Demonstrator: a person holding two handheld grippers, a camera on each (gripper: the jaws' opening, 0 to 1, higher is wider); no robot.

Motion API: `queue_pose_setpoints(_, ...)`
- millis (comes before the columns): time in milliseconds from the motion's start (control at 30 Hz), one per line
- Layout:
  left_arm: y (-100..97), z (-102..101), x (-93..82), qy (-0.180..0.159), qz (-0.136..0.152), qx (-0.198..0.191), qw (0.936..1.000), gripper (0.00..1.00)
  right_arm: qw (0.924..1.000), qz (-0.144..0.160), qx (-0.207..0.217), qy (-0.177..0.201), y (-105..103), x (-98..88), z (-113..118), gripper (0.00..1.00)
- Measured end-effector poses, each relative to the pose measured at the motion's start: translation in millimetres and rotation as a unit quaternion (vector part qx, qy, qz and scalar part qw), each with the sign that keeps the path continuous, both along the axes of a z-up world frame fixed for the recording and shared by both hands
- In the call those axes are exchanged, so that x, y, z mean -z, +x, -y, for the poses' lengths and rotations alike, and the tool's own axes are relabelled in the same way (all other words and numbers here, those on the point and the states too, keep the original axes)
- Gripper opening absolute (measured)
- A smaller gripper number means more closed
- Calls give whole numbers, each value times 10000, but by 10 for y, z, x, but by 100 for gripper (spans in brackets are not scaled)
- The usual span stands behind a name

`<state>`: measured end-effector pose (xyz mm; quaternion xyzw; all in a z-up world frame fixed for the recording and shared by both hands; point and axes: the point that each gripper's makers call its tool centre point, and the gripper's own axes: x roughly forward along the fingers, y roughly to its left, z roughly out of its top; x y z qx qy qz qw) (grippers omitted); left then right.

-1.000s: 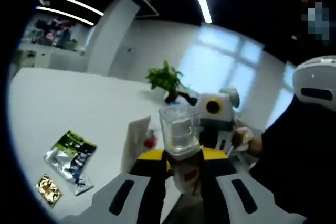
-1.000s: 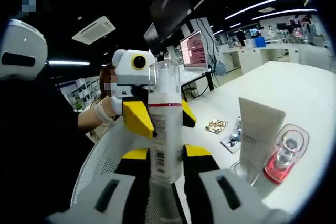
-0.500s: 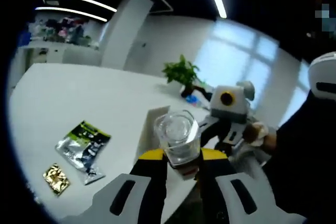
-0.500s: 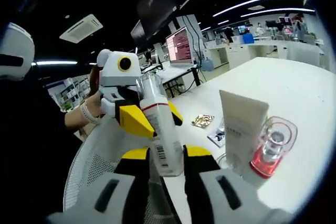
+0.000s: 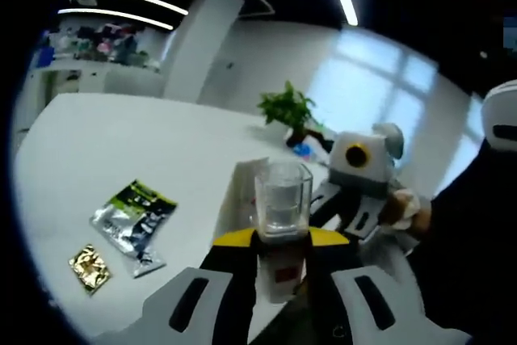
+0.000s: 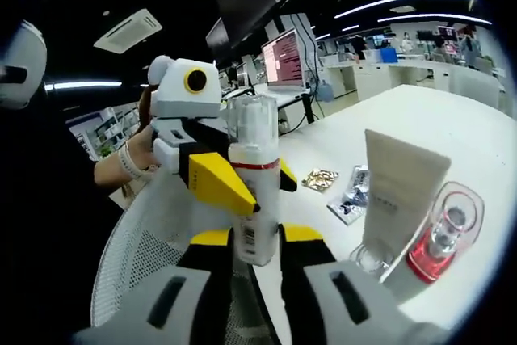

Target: Arrange the skincare products in the storage area until every visible bottle or jar stands upright without overlapping.

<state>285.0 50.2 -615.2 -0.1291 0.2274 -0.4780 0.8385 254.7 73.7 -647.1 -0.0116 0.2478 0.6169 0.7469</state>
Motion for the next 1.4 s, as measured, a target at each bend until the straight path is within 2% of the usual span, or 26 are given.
queue_pose_setpoints(133, 20, -54, 9, 143, 103, -39, 9998, 18, 10000, 67, -4, -39, 28, 19, -6, 22)
queue_pose_setpoints(200, 70, -102, 7, 156, 123, -222, 9996, 18, 9999, 112, 50, -84, 51, 18, 2, 22)
queue_pose_setpoints(267, 169, -234, 69, 450, 204, -528, 9974, 18, 9996, 157, 97, -191, 73, 26, 35, 19)
queue_pose_setpoints(333, 202, -315, 147, 738, 167, -691, 9947, 18, 9998, 97, 135, -106, 73, -14, 66, 18)
queue_pose_setpoints(467, 233, -386, 241, 1063, 182, -827, 9907, 18, 9994, 91, 327, -83, 102, -78, 110, 19)
queue_pose_setpoints(633, 191, -360, 361, 1764, 472, -734, 9804, 18, 9971, 151, 732, 102, 210, -209, 111, 22)
queue_pose_setpoints(767, 141, -266, 386, 1872, 508, -648, 9789, 18, 9927, 132, 1152, 345, 321, -313, 96, 24)
queue_pose_setpoints(967, 114, -232, 358, 1814, 536, -660, 9797, 18, 9883, 52, 1422, 543, 391, -347, 78, 26)
queue_pose_setpoints(1067, 116, -212, 342, 1865, 668, -724, 9775, 18, 9885, -31, 1344, 692, 368, -369, 26, 29)
queue_pose_setpoints(1200, 106, -176, 330, 1861, 726, -773, 9768, 18, 9868, -42, 1429, 756, 391, -371, -3, 26)
queue_pose_setpoints(1300, 103, -161, 314, 2014, 885, -815, 9721, 18, 9854, -94, 1476, 838, 402, -385, -17, 22)
queue_pose_setpoints(1400, 85, -124, 318, 2123, 987, -767, 9692, 18, 9843, -146, 1488, 936, 409, -405, -33, 22)
